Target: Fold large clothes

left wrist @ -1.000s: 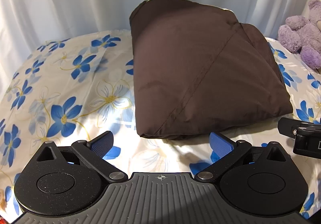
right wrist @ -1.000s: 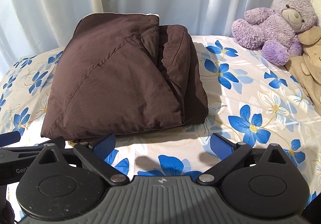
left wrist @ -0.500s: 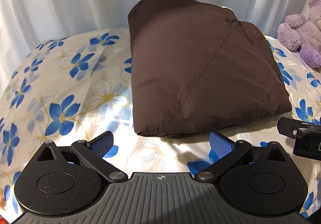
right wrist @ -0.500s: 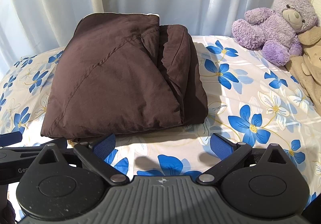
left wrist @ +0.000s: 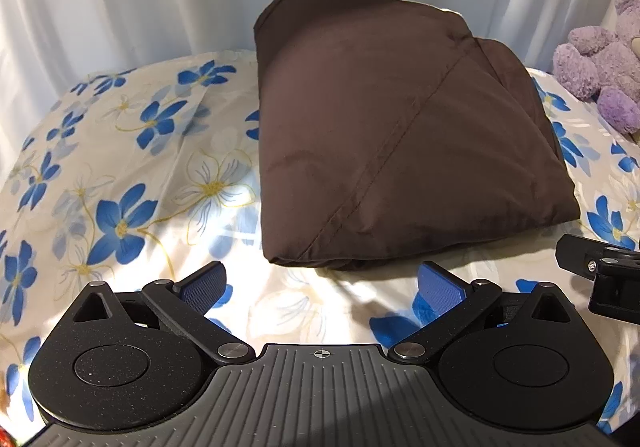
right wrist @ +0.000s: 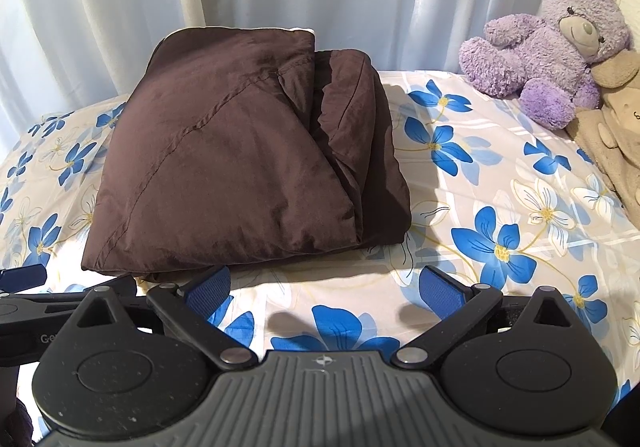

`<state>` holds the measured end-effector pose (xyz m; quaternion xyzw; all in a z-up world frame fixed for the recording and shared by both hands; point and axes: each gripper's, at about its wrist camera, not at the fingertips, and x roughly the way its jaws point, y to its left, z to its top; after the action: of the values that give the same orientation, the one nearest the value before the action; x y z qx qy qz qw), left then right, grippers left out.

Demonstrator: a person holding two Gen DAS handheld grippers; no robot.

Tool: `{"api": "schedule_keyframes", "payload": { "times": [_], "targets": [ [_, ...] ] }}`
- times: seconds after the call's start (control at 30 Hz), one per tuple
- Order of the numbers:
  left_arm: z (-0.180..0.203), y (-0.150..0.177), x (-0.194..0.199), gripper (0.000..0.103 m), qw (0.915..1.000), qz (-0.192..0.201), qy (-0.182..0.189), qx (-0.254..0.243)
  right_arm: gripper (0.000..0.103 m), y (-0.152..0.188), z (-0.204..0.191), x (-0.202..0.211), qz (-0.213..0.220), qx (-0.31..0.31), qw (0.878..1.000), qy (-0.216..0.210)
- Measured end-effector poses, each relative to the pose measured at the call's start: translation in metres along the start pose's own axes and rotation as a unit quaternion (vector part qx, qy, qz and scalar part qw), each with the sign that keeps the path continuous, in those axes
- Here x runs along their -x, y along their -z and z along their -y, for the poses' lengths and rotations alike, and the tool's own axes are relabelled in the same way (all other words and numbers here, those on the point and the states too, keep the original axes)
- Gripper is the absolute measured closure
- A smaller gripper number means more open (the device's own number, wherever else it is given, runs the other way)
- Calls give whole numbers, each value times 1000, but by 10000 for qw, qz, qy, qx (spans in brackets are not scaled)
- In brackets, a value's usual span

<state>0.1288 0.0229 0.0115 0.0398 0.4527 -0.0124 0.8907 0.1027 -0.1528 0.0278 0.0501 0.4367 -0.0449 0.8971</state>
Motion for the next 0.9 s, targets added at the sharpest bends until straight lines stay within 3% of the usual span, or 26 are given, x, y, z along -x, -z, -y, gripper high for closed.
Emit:
{"api": "schedule_keyframes", "payload": {
  "times": [0.9],
  "targets": [
    [1, 0, 0, 0, 10000, 5, -33, -53, 2, 0, -1, 4, 47, -14, 10000, 15]
  ]
}}
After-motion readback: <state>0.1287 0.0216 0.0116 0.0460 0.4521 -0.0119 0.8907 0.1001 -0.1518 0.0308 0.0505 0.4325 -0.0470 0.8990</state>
